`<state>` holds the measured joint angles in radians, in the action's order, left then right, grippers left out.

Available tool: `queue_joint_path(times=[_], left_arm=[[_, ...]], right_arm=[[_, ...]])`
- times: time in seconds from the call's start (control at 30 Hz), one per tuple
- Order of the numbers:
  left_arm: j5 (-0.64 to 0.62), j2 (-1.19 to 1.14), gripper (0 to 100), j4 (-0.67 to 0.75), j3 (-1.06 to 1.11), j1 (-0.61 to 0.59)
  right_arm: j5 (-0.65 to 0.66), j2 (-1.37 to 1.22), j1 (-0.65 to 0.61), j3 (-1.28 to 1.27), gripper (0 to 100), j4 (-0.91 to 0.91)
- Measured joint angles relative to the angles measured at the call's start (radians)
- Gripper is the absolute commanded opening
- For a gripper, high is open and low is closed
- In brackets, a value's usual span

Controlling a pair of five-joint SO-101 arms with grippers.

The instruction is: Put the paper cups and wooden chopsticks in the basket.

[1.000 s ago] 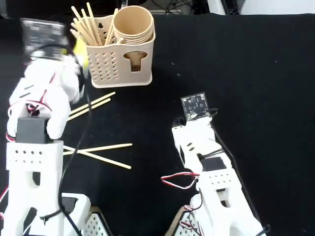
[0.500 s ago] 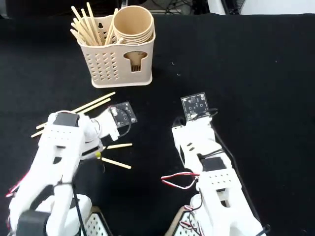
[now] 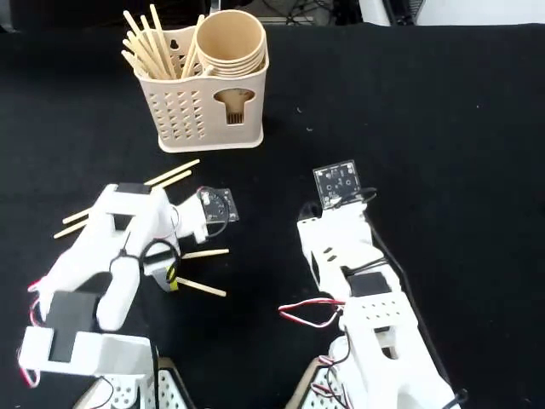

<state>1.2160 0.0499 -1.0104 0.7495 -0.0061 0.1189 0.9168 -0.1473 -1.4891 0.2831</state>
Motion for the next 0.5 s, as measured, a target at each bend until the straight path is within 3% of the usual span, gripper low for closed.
queue_joint_path(times=[0.2,0.4,0.5], left_arm=[[0.0,-0.071,27,-0.005,-0.049,-0.002],[0.0,-0.089,9,-0.009,-0.049,-0.002],[0.0,-0.089,5,-0.046,-0.048,0.002]], right_arm=[[0.0,0.0,0.0,0.0,1.5,0.0],[0.0,0.0,0.0,0.0,1.6,0.0],[0.0,0.0,0.0,0.0,1.7,0.0]])
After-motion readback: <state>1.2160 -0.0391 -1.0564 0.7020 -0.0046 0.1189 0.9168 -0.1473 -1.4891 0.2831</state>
